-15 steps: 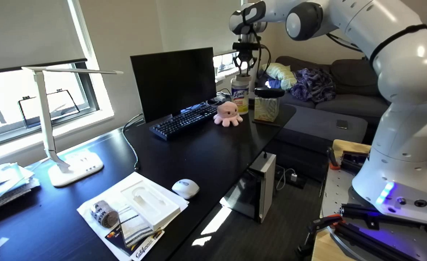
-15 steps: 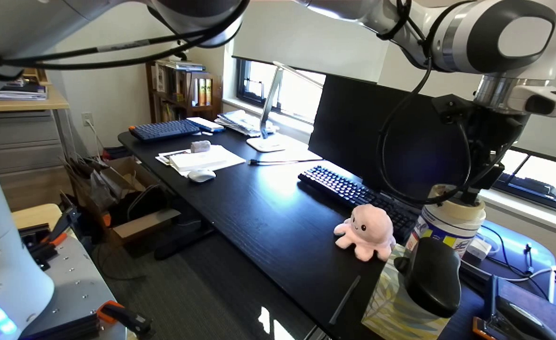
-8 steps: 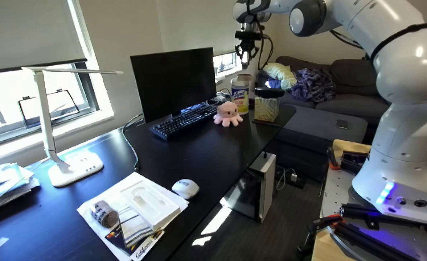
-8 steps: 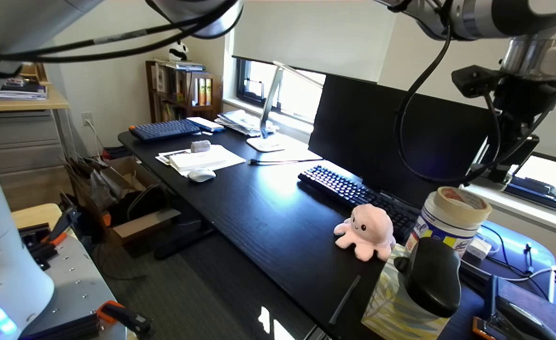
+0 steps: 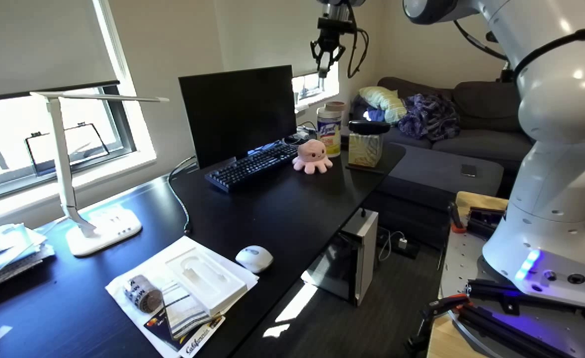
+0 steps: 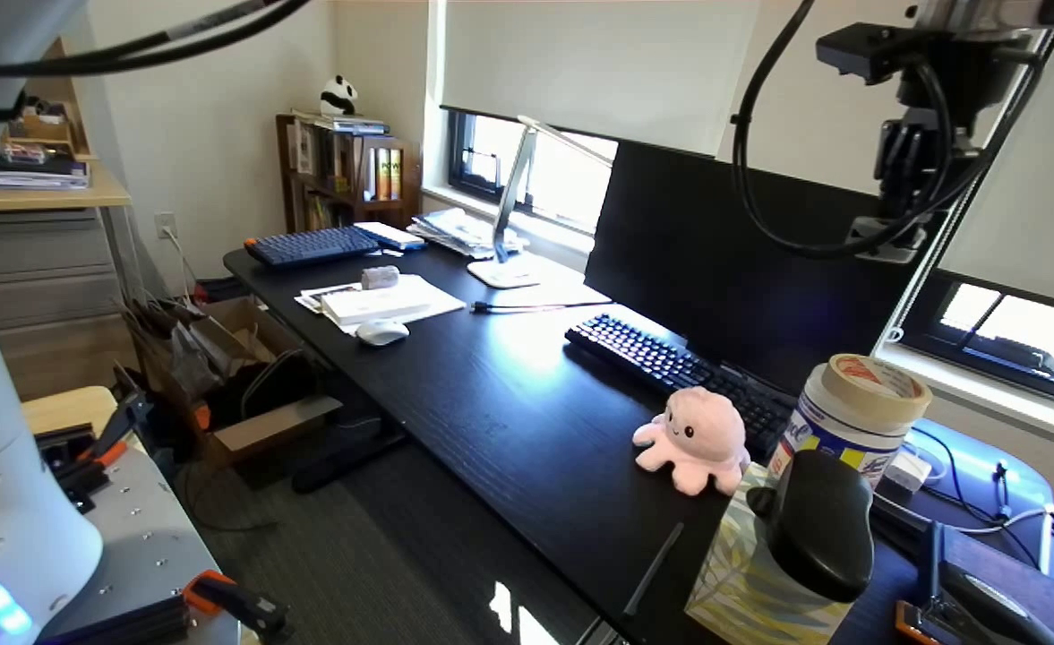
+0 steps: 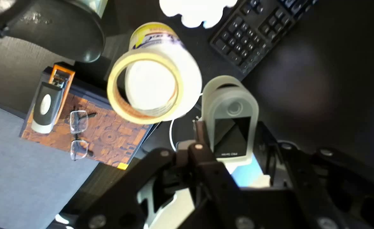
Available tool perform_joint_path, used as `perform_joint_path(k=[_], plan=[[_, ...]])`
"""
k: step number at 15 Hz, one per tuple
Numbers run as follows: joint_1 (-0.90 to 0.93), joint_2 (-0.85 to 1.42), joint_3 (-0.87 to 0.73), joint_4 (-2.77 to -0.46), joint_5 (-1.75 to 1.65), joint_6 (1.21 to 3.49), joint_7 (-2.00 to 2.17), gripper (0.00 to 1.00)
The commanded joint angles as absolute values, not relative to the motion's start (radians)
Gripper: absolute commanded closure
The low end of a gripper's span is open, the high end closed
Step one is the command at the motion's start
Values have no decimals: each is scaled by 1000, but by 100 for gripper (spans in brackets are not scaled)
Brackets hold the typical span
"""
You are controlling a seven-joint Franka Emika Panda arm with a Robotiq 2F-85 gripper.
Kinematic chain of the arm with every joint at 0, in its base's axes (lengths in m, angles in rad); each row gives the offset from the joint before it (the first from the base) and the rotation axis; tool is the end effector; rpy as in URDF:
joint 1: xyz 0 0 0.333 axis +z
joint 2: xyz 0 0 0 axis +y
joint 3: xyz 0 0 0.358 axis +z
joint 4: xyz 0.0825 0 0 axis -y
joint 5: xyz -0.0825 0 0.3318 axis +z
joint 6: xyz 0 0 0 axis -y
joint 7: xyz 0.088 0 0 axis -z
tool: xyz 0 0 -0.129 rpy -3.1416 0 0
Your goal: Place the pulse oximeter on the left side of the desk
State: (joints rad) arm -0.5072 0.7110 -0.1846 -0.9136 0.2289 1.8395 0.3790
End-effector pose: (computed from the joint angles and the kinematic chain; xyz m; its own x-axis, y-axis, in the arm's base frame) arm 0.6203 -0.4132 0.5126 0.4781 -0.8627 0.1645 -0.8449 -0.5030 -0.1822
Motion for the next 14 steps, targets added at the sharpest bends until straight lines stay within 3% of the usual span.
perform_joint_path(k=[1,5,6,7,11,12,14], plan=[[-435,569,-165,-1157,191,1857,251,87],[-382,456,-155,-1347,165,1861,88,87],[-387,567,-167,-1193,186,1841,181,87],[-381,552,-167,-1217,185,1841,172,62],[-382,559,-172,-1212,185,1842,173,62],[-382,559,-172,-1212,185,1842,173,87],[-353,549,-173,-1280,146,1897,144,87]])
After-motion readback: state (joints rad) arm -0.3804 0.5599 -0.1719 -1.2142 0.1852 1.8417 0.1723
